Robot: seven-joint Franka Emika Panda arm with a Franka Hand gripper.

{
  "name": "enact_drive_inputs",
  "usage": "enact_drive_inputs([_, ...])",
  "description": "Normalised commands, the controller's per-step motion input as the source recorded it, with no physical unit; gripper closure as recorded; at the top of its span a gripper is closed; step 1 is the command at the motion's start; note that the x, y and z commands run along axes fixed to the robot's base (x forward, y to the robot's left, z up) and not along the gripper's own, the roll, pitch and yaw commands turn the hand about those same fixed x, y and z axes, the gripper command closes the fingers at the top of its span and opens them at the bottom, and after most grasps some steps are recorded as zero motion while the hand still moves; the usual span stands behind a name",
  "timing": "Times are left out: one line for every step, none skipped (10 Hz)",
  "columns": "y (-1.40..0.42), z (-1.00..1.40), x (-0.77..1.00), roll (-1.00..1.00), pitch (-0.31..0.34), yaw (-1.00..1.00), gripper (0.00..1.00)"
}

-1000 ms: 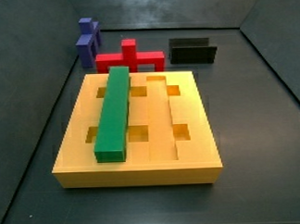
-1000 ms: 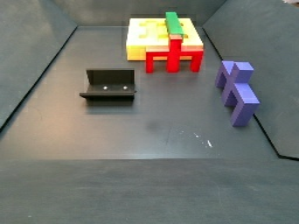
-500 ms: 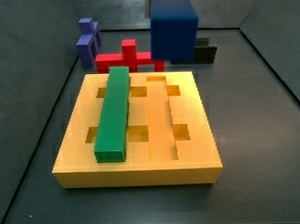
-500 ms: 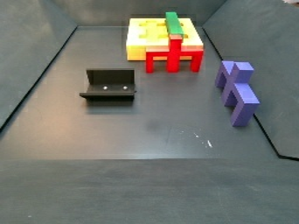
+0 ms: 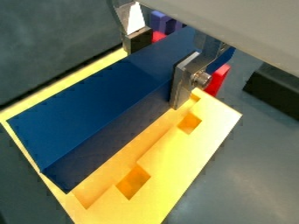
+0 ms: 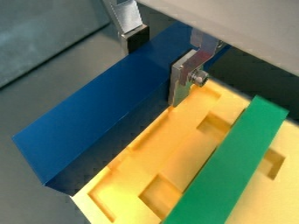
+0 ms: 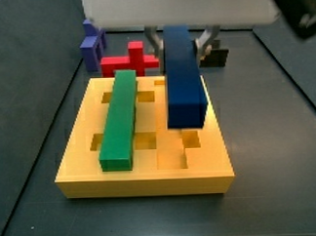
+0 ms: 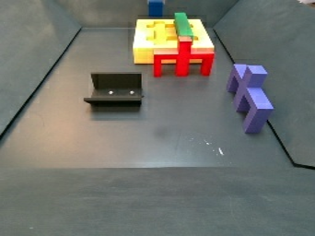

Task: Pick up the blue object. Move up. Move to above the board. Insert the blue object.
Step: Insert the blue object.

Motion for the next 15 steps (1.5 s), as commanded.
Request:
enact_drive_inputs([-0.05,-0.80,0.00,0.26,-0.047,0.10,1.00])
enact_drive_inputs([-0.01,-0.92,0.00,0.20,-0.051,0.01,1.00])
enact_drive_inputs([0.00,-0.79,0.00,0.07,-0.114,0.00,1.00])
enact_drive_inputs([0.00,-0.76,-0.03,0.05,-0.136,0.00,1.00])
enact_drive_inputs([0.00,-0.68,-0.02,0.00,-0.170,0.00,1.00])
enact_drive_inputs([0.00,-0.51,-0.05,-0.04,-0.186,0.00,1.00])
enact_drive_inputs([0.00,-0.40,-0.17,0.00,-0.111,0.00,1.00])
enact_drive_inputs([0.00,-0.30,-0.13,0.00,-0.079,0.00,1.00])
enact_drive_inputs([0.00,-0.32,-0.15,0.00,-0.067,0.00,1.00])
enact_drive_inputs([0.00,-0.32,-0.14,0.06,-0.026,0.00,1.00])
enact_drive_inputs([0.00,-0.29,-0.21,0.08,-0.004,0.00,1.00])
enact_drive_inputs([0.02,-0.25,-0.37,0.03,-0.063,0.00,1.00])
enact_drive_inputs([0.00,-0.25,-0.22,0.01,-0.080,0.05,1.00])
enact_drive_inputs([0.00,-0.38,0.00,0.00,-0.051,0.11,1.00])
enact_drive_inputs([0.00,-0.48,0.00,0.06,-0.043,0.05,1.00])
